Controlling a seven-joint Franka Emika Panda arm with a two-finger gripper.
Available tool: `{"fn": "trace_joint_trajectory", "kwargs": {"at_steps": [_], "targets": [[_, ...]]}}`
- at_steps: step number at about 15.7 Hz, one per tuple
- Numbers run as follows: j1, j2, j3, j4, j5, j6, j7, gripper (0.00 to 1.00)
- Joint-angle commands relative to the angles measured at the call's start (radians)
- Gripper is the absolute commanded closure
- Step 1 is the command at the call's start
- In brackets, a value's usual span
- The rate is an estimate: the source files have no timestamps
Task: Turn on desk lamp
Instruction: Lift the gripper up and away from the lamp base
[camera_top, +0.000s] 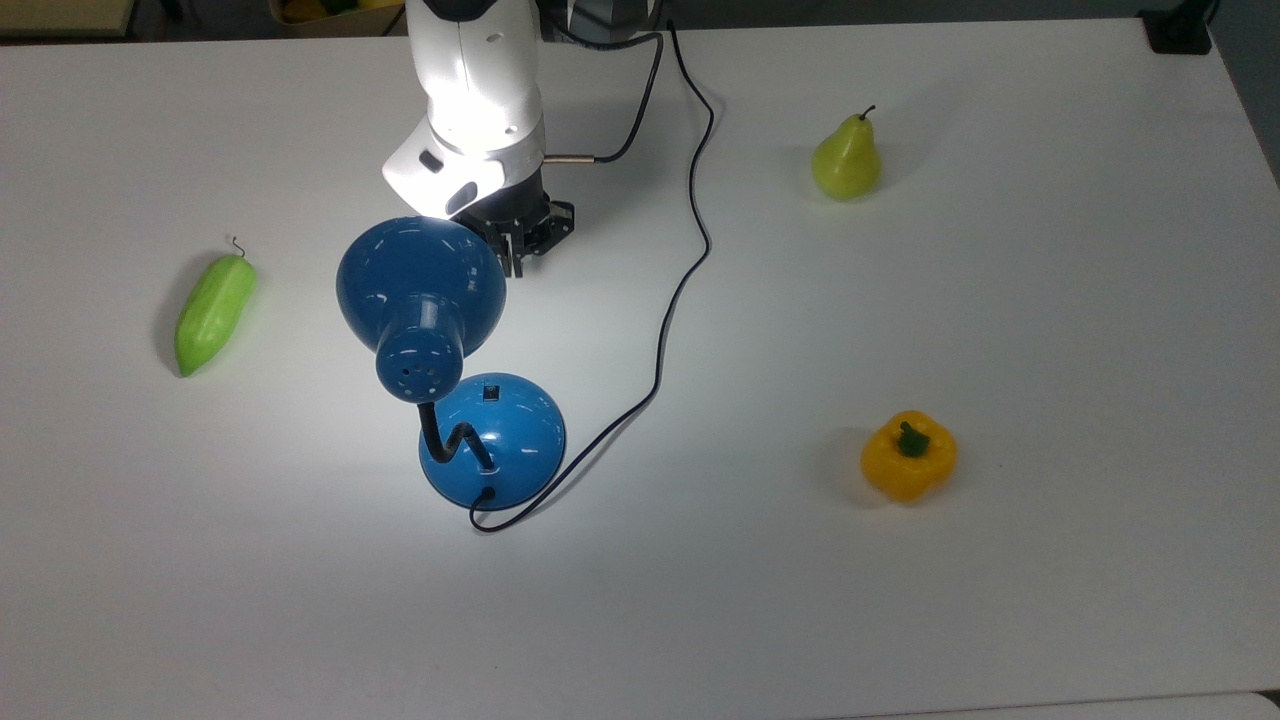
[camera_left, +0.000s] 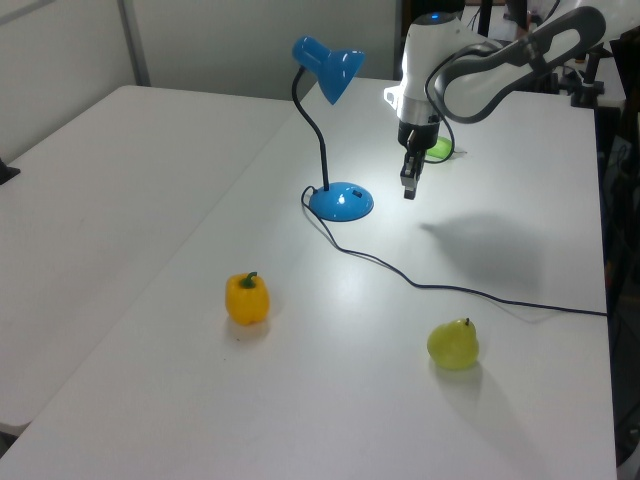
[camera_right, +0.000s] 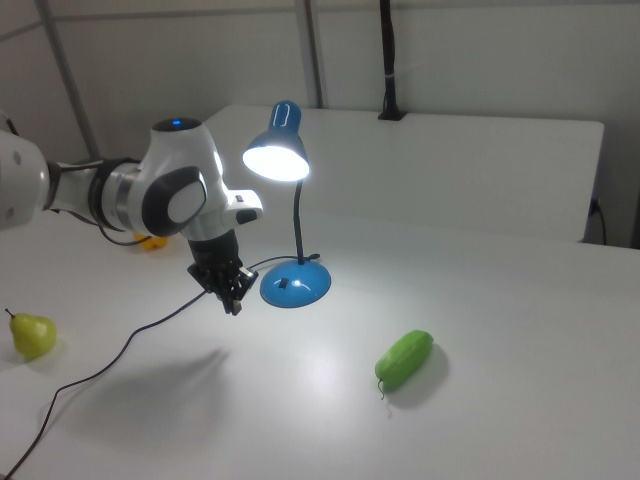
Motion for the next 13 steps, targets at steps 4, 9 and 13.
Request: {"fn": "trace_joint_trajectory", "kwargs": {"at_steps": [4, 9, 13], "targets": [[0.005, -0.187, 0.028, 0.031, 0.013, -0.344, 0.026, 0.00], [-0.007, -0.196, 0.028, 0.250, 0.088, -0.568, 0.029, 0.00], [-0.009, -0.205, 0.030, 0.361, 0.096, -0.645, 0.067, 0.00]]}}
